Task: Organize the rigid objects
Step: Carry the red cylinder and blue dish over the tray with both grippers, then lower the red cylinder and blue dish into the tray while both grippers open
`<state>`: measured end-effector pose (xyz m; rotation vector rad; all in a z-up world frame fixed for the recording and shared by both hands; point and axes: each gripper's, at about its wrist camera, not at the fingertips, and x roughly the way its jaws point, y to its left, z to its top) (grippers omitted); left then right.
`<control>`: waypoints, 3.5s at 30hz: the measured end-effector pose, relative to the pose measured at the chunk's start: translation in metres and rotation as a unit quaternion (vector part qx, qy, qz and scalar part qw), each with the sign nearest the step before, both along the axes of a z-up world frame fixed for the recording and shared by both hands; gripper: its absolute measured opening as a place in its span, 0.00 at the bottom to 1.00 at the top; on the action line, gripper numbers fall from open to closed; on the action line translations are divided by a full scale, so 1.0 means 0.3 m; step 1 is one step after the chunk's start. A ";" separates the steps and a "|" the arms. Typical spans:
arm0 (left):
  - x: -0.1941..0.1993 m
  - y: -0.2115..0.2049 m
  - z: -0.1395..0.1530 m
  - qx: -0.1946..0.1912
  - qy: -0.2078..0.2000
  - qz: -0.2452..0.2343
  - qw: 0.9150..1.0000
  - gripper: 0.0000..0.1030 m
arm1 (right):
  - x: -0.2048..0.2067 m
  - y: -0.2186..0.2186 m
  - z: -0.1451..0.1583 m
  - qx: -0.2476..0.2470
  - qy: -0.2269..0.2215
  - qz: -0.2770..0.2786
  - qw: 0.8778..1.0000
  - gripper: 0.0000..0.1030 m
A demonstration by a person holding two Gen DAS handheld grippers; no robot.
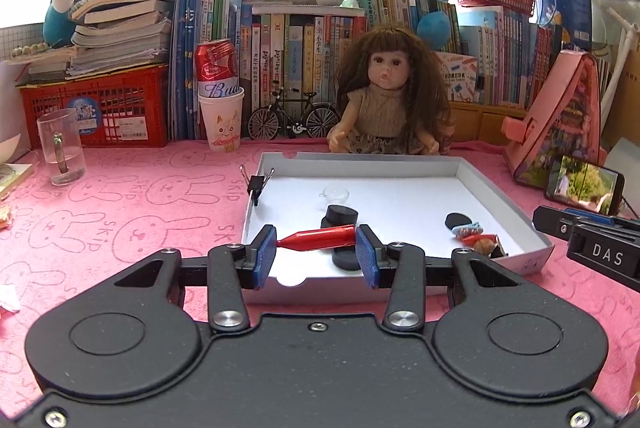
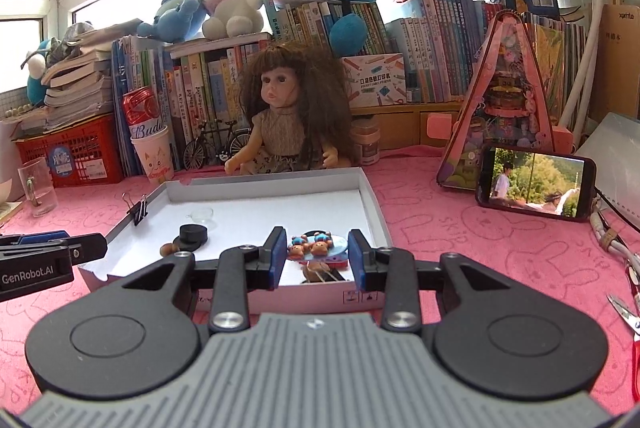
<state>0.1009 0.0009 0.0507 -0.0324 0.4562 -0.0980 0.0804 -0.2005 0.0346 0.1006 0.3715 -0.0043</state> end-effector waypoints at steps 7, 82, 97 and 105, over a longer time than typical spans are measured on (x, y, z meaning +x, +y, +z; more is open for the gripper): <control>0.058 0.004 0.024 -0.015 -0.005 -0.006 1.000 0.40 | 0.063 -0.017 0.016 0.012 0.006 0.002 1.000 0.38; 0.640 -0.074 -0.112 -0.011 0.104 0.011 0.994 0.40 | 0.606 -0.047 -0.106 0.070 0.145 0.039 0.986 0.38; 0.650 -0.072 -0.126 -0.007 0.112 0.016 0.994 0.40 | 0.615 -0.053 -0.132 0.065 0.152 0.035 0.986 0.39; 0.664 -0.068 -0.132 -0.009 0.128 0.021 0.991 0.40 | 0.617 -0.046 -0.132 0.057 0.154 0.035 0.986 0.39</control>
